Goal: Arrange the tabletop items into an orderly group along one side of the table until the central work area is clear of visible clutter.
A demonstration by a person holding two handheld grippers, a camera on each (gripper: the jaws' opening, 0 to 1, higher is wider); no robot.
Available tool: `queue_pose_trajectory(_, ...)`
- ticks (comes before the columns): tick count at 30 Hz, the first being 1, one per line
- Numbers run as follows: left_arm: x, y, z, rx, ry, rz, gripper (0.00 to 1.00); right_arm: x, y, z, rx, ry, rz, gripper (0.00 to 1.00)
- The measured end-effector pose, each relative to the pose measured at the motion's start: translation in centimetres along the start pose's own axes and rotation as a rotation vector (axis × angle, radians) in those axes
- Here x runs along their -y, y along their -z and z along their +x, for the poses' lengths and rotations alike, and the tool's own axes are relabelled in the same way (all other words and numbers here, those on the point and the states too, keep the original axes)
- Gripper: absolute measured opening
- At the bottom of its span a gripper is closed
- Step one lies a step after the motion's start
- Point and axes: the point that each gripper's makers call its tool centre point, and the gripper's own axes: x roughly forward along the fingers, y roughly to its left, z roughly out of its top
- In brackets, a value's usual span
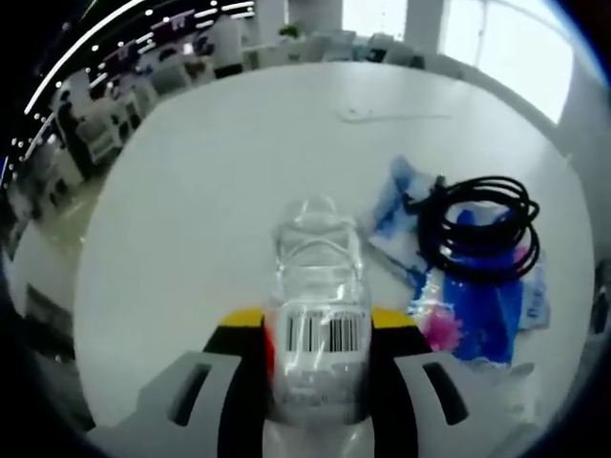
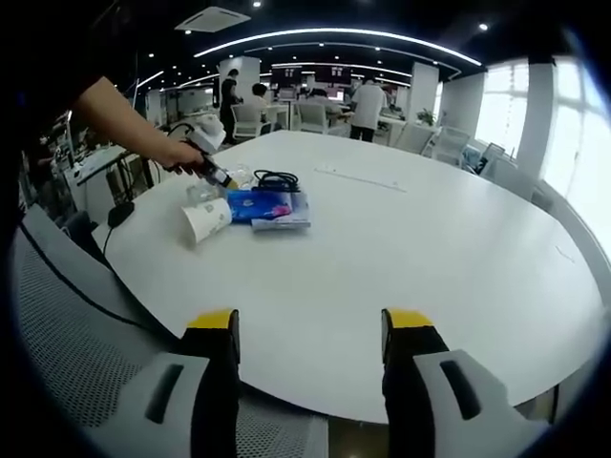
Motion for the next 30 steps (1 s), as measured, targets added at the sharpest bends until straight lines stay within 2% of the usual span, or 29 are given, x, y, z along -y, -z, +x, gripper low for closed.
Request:
queue_pose_trajectory(3,-0.1,0.4,-0.3,-0.014,-0.002,0.04,0.34,0.1,0.0,0.0,0.003,0.003,0.0,0.6)
queue_pose_trajectory(12,-0.6,1.0,-1.8,-0.038,0.012,0.019,0.35,0.1,-0.4,-0.1,0.018,0.003,-0.001,0.6)
queue_pose_trajectory(19,-0.5,1.0,-3.1,-0.028,0.018,0.002,0.35,0.1,-0.6,-0.1,0.027,0.003,-0.002,0.6)
queue_pose_trajectory(30,0.8,1.7,-4.9,-0.048,0.048,-0.004,0.35,0.2,-0.9,-0.2,0.044,0.004,-0.004,0.61)
